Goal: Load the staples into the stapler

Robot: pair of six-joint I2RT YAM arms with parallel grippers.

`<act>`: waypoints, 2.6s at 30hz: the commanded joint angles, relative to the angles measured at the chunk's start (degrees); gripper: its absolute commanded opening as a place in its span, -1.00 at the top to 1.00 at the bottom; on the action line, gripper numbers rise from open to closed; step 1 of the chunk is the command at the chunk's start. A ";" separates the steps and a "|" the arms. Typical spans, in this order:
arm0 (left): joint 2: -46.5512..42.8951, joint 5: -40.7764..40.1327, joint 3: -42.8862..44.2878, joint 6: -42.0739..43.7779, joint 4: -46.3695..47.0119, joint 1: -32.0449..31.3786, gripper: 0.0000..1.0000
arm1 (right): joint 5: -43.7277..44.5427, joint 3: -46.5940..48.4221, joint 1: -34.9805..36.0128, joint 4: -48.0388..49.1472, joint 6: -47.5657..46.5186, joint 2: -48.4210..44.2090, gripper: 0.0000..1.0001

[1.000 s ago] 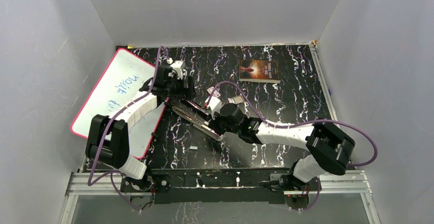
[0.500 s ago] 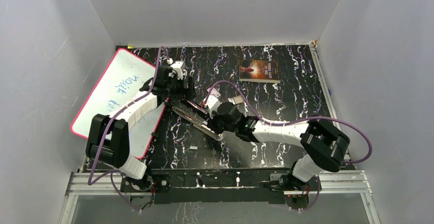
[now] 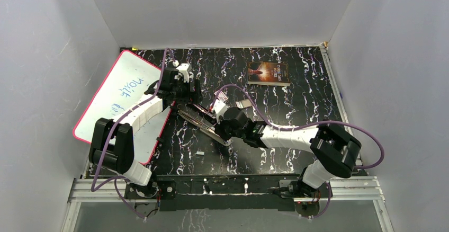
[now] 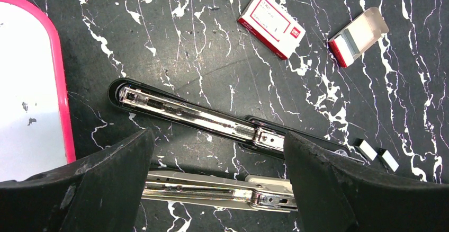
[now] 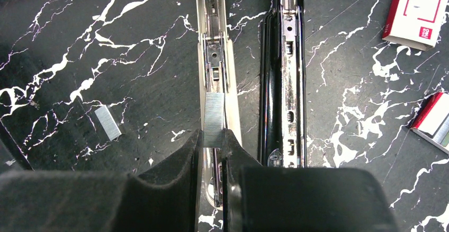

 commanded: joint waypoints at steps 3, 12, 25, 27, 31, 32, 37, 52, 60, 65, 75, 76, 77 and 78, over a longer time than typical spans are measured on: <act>-0.07 -0.23 1.18 0.73 -0.78 0.18 -0.82 | 1.03 3.04 0.75 0.80 0.77 0.73 1.00; -0.13 -0.49 1.19 0.96 -0.88 0.23 -0.82 | 0.53 3.24 1.00 0.69 1.07 1.59 1.00; 0.51 -0.28 1.56 1.16 -1.30 0.19 -0.82 | 0.85 3.22 0.98 0.23 2.00 2.13 1.00; 0.54 -0.08 1.54 1.15 -1.23 0.22 -0.82 | 0.77 3.22 1.01 0.21 2.00 2.22 1.00; 0.46 0.02 1.56 1.33 -1.29 0.17 -0.82 | 0.68 3.22 1.04 0.13 2.06 2.44 1.00; 0.45 0.04 1.55 1.35 -1.29 0.16 -0.82 | 0.64 3.22 1.00 0.18 2.06 2.54 1.00; 0.49 -0.17 1.55 1.42 -1.31 0.19 -0.82 | 0.40 3.22 1.04 0.03 2.06 2.72 1.00; 0.43 -0.31 1.63 1.57 -1.49 0.21 -0.83 | 0.54 3.31 1.05 -0.67 2.39 3.37 1.00; 0.45 -0.31 1.63 1.59 -1.49 0.17 -0.83 | 0.97 3.47 1.05 -1.46 2.61 3.73 1.00; 0.57 -0.23 1.64 1.58 -1.47 0.16 -0.82 | 1.38 3.57 0.97 -2.20 2.78 3.88 1.00; 0.58 -0.31 1.59 1.68 -1.49 0.23 -0.83 | 1.47 4.39 1.01 -1.97 2.19 2.71 1.00; 0.59 -0.31 1.63 1.65 -1.51 0.18 -0.83 | 1.57 4.55 0.98 -1.97 2.10 2.44 1.00; 0.57 -0.31 1.61 1.64 -1.49 0.18 -0.82 | 1.57 4.66 1.02 -1.79 1.95 2.14 1.00; 0.54 -0.36 1.67 1.66 -1.49 0.18 -0.82 | 1.50 4.85 1.00 -1.69 1.85 1.86 1.00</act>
